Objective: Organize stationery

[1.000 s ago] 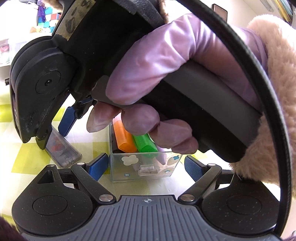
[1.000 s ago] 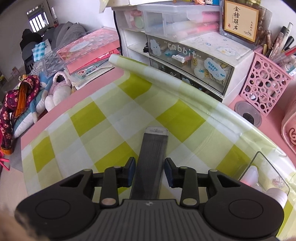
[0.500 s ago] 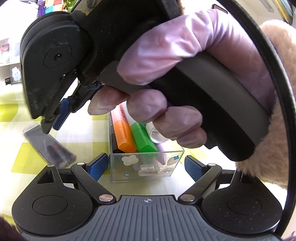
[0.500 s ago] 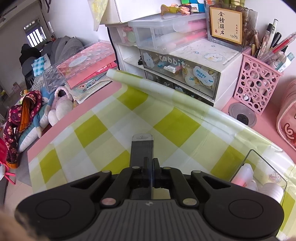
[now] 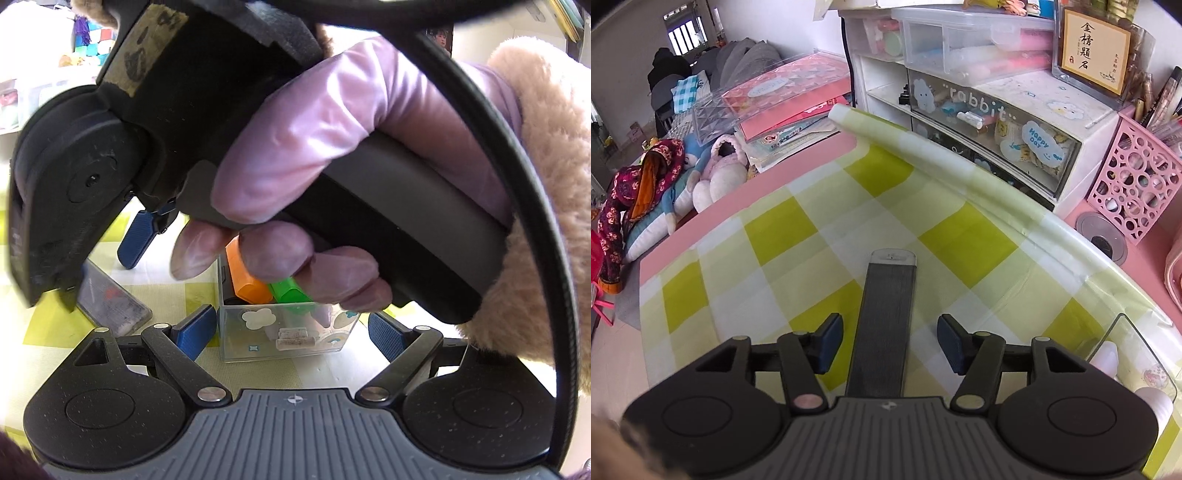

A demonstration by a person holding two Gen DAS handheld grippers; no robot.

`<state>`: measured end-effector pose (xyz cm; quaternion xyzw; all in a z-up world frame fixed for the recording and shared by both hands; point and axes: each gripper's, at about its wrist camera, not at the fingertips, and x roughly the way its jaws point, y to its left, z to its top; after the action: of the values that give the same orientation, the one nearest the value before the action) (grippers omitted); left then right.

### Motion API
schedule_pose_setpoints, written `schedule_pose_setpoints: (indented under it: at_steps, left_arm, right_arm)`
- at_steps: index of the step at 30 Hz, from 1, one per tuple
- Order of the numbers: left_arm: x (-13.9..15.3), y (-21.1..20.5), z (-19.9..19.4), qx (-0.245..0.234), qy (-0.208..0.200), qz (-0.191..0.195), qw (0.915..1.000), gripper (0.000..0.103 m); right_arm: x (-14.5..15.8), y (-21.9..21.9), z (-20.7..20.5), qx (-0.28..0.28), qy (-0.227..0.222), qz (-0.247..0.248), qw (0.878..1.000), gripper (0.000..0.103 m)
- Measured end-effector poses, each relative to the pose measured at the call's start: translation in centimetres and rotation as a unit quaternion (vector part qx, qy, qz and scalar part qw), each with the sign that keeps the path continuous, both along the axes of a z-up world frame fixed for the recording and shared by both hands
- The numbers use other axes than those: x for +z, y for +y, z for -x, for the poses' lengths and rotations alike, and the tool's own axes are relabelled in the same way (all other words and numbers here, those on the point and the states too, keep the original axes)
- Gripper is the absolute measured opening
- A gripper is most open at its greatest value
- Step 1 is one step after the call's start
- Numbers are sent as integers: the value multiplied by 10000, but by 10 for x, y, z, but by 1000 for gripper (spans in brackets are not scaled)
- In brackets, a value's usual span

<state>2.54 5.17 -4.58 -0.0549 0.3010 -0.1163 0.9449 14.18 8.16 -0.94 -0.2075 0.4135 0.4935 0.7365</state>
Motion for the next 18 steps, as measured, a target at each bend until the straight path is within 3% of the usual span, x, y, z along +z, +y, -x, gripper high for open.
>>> schedule_pose_setpoints:
  at_steps: [3, 10, 18]
  left_arm:
    - [0, -1, 1, -1, -1, -5, 10000, 86]
    - [0, -1, 0, -2, 4, -8, 10000, 86]
    - [-1, 1, -1, 1, 3, 30, 10000, 86]
  right_arm:
    - [0, 0, 1, -11, -201, 120, 9997, 64]
    - [0, -4, -1, -176, -266, 113, 9994, 63]
    - [8, -28, -13, -550, -18, -245, 9982, 63]
